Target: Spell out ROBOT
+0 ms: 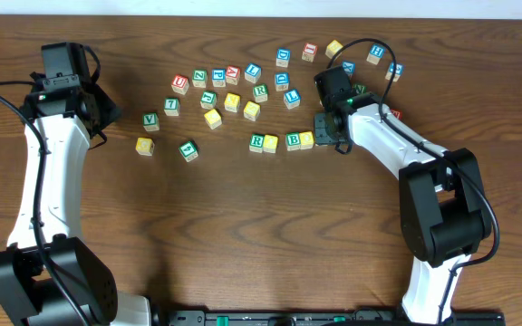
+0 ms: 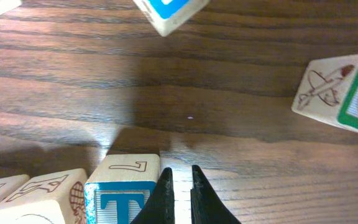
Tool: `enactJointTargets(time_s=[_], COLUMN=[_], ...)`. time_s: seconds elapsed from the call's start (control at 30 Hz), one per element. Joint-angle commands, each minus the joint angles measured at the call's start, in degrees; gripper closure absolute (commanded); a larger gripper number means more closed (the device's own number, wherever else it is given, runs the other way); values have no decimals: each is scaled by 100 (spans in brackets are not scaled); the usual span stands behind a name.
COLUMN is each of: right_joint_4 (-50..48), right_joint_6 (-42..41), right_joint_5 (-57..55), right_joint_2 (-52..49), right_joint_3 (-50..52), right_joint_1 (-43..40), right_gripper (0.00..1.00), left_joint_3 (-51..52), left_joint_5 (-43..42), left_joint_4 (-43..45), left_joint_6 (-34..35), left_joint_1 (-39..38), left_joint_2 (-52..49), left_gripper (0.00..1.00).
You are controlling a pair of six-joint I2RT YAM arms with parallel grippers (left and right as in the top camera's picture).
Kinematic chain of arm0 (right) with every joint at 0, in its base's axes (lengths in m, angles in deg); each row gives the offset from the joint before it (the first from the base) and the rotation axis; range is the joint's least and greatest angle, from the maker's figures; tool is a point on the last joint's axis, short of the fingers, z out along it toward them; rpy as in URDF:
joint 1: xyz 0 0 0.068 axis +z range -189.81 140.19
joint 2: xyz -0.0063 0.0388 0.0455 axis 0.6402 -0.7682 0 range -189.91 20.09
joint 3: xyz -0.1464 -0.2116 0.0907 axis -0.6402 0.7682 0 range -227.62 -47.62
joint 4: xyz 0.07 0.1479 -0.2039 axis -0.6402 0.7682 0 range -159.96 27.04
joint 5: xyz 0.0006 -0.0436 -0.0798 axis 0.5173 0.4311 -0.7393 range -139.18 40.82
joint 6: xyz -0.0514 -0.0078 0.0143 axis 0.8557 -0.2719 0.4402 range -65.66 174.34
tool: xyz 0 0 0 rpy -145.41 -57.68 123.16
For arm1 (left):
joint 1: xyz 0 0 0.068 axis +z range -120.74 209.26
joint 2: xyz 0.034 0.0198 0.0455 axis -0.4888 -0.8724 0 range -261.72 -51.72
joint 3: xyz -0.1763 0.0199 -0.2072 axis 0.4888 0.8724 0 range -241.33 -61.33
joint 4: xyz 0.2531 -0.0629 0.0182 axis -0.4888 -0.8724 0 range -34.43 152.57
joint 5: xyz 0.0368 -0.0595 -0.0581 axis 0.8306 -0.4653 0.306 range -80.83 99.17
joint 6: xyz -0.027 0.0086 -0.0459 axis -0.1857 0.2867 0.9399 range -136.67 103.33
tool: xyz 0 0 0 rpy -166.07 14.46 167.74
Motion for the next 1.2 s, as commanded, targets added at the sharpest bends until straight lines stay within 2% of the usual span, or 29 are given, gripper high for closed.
enactJointTargets(time_s=[0.0, 0.27, 0.47, 1.0, 1.17], right_joint_4=[-55, -87, -79, 52, 326], right_joint_6=[420, 925, 962, 955, 575], right_joint_5=[232, 588, 595, 634, 636], right_joint_2=[-46, -46, -46, -46, -46], right_joint_3=[24, 24, 24, 22, -35], right_joint_1=[-22, 74, 175, 299, 273], right_gripper=[94, 93, 92, 91, 91], left_joint_3=[4, 4, 4, 4, 4], left_joint_5=[111, 111, 111, -20, -22], left_joint_4=[-22, -20, -22, -22, -24], left_joint_6=[11, 11, 11, 11, 11], left_joint_1=[9, 9, 9, 9, 9], left_joint_2=[-66, -66, -66, -66, -66], left_gripper=[43, 44, 44, 44, 44])
